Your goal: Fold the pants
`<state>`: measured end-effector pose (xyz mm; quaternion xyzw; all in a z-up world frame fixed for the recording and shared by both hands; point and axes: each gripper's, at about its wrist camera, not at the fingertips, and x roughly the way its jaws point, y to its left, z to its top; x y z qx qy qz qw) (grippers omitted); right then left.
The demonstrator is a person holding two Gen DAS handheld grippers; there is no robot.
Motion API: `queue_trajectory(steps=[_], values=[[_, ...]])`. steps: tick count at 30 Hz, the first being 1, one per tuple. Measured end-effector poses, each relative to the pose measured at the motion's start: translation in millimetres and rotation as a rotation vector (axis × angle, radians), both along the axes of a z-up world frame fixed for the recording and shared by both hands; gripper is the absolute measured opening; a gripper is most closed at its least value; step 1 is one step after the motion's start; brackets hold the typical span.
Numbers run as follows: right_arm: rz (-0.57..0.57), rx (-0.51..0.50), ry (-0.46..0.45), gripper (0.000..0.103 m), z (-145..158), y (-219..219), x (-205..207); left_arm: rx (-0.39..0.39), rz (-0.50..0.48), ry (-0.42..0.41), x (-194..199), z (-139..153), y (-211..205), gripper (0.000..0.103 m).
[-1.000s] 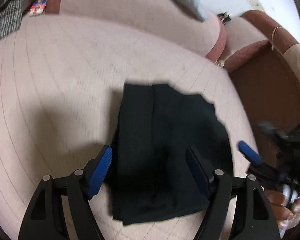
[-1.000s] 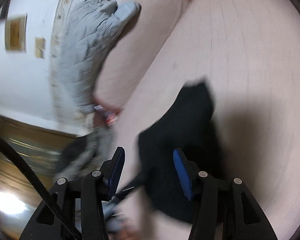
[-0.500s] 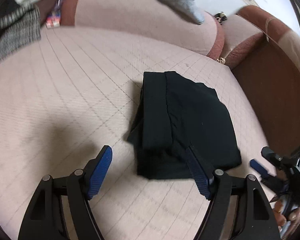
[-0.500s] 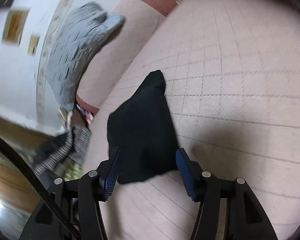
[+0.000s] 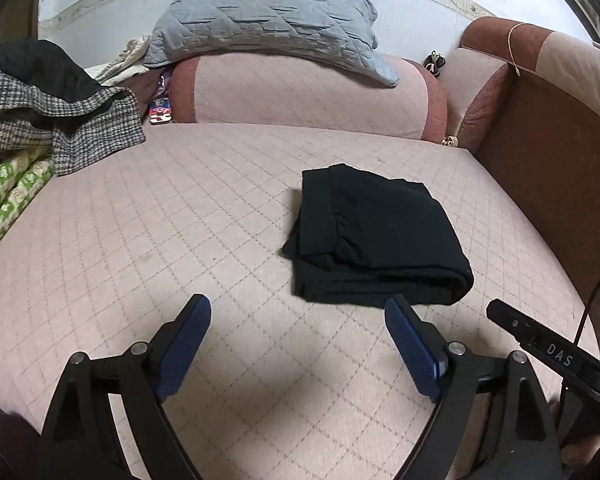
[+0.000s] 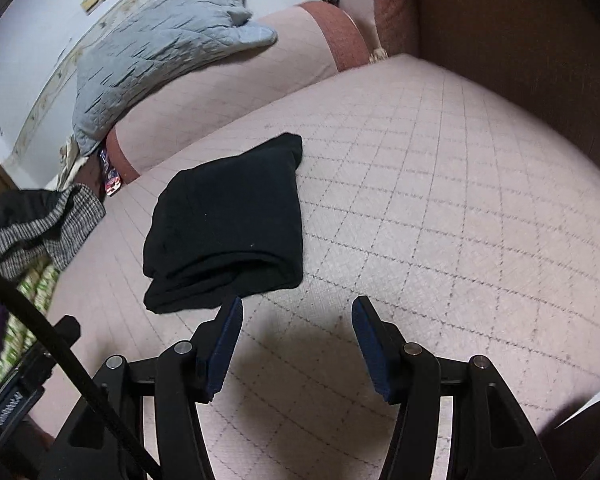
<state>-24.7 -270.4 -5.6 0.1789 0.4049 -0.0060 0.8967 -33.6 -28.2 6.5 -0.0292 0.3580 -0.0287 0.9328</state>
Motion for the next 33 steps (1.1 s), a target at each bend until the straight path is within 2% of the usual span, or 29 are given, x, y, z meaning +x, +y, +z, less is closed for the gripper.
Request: queue_trajectory(steps=[5,22,33], values=[[0.029,-0.071,-0.047,0.068,5.9,18.7,-11.0,0.053,-0.003,-0.035,-7.9,4.0,-5.9,0.088],[0.046,-0.108,-0.004,0.070,-7.6,29.0,-1.9,0.020,-0.059,0.072,0.2,-17.1,-10.7,0.088],[0.062,-0.151,-0.004,0.071,-12.5,36.6,2.7,0.015,-0.064,0.066,1.1,-20.1,-8.5,0.088]])
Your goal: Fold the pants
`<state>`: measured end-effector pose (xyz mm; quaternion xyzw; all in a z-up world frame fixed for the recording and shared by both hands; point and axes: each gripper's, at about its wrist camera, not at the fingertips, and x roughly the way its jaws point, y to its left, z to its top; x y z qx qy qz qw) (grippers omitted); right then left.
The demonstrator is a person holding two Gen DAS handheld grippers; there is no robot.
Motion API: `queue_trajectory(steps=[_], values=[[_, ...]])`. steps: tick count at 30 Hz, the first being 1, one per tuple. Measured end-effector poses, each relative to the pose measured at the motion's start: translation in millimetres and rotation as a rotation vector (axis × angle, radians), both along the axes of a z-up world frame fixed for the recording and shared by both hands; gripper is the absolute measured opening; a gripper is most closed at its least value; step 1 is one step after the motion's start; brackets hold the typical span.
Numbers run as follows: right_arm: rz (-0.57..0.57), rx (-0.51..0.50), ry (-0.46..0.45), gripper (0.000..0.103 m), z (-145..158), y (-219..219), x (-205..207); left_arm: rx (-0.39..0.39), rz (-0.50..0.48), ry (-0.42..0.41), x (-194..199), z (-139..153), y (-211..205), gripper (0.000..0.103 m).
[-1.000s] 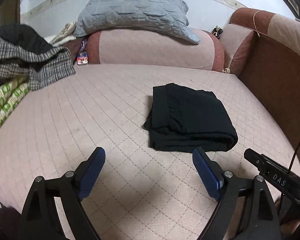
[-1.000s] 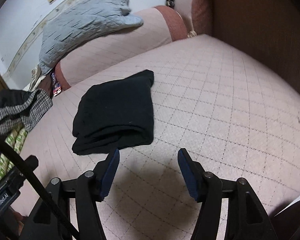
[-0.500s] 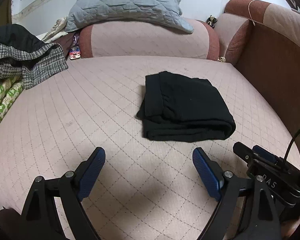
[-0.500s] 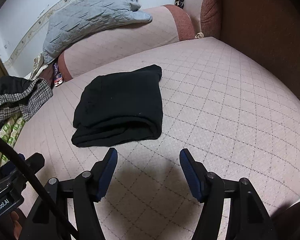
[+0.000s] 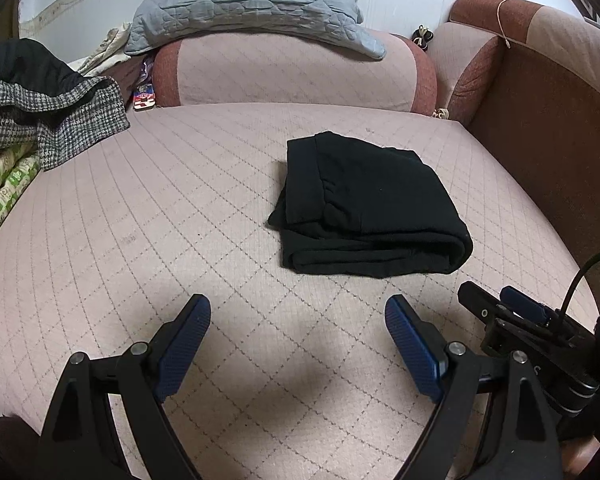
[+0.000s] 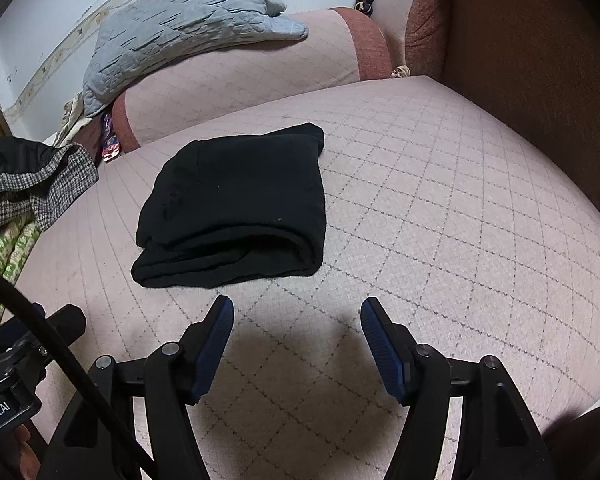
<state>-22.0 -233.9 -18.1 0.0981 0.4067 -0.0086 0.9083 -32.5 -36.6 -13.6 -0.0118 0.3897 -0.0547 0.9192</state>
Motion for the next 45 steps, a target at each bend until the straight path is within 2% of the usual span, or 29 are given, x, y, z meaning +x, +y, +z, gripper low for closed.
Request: queue_trajectory(steps=[6,8,10,11,12,14,16,21,23,26,29,31,39,45], values=[[0.003,-0.010,-0.005,0.074,-0.6,2.4,0.2,-0.004,0.021,-0.058,-7.0,5.5,2.4,0.088],[0.003,-0.012,-0.012,0.074,0.5,2.3,-0.5,0.012,0.047,-0.120,-13.8,12.3,4.3,0.088],[0.005,-0.017,-0.030,0.074,3.0,2.3,-2.0,0.044,0.096,-0.226,-25.1,23.1,6.8,0.088],[0.006,-0.022,-0.039,0.074,4.5,2.4,-2.2,0.050,0.113,-0.279,-31.4,29.4,8.1,0.092],[0.007,-0.028,-0.049,0.074,6.0,3.2,-3.2,0.046,0.115,-0.308,-34.6,33.7,9.6,0.101],[0.010,-0.039,-0.061,0.074,8.3,4.9,-4.8,0.016,0.114,-0.363,-39.7,42.9,13.5,0.103],[0.016,-0.046,-0.069,0.075,9.9,6.7,-6.4,-0.018,0.112,-0.391,-40.1,50.8,16.1,0.103],[0.026,-0.062,-0.093,0.075,14.6,8.8,-9.7,-0.013,0.143,-0.444,-40.5,65.9,15.4,0.103],[0.026,-0.071,-0.102,0.075,16.2,9.3,-10.5,-0.035,0.128,-0.465,-44.2,68.1,15.7,0.103],[0.024,-0.073,-0.102,0.076,16.4,8.8,-9.5,-0.035,0.104,-0.394,-38.5,60.6,11.2,0.103],[0.028,-0.071,-0.086,0.076,13.7,9.9,-8.0,0.004,0.068,-0.224,-19.7,36.7,3.0,0.103],[0.029,-0.075,-0.080,0.076,11.8,10.6,-8.3,0.007,0.064,-0.150,-12.8,23.2,1.8,0.103],[0.029,-0.076,-0.038,0.076,-0.5,10.7,-1.6,-0.030,0.072,-0.058,-7.6,4.0,8.6,0.103],[0.034,-0.120,-0.053,0.076,-2.5,18.5,-6.2,-0.059,0.081,0.001,-8.3,-2.5,13.0,0.103]])
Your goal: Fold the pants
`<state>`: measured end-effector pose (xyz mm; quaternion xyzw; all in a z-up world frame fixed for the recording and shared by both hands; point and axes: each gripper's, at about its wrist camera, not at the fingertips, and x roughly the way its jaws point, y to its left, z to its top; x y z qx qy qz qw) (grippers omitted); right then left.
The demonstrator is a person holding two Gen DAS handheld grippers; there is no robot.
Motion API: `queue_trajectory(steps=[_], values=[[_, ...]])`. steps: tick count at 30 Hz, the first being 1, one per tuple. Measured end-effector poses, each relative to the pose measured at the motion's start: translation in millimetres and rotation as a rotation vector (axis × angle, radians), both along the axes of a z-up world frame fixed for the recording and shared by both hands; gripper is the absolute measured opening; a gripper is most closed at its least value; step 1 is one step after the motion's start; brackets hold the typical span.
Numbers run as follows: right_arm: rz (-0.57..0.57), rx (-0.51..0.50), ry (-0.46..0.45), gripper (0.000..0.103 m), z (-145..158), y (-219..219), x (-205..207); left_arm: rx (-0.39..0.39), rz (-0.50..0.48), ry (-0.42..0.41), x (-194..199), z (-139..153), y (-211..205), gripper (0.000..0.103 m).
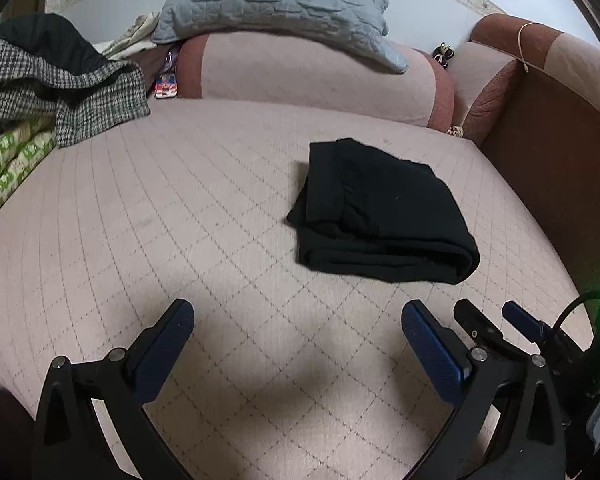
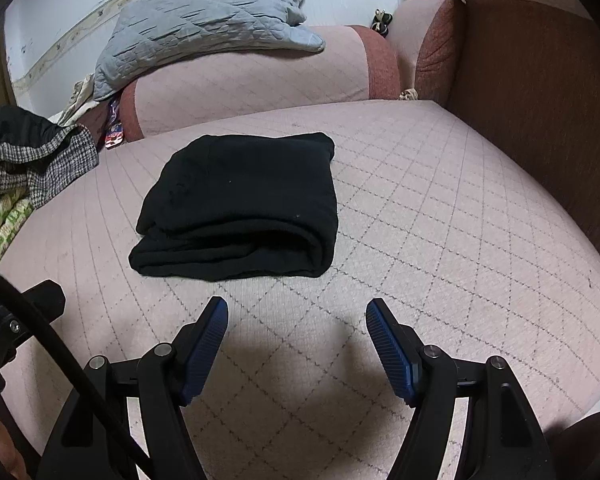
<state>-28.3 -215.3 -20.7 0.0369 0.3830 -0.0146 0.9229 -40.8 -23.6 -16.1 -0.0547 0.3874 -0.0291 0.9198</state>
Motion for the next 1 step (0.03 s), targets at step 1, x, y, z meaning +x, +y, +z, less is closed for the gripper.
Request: queue_trajectory(steps=[1], values=[[0.000,-0.007,-0.003,0.076,-0.1,1.2,-1.4,-0.002,-0.004,0.006,0.0,-0.4,0.5,0.103]])
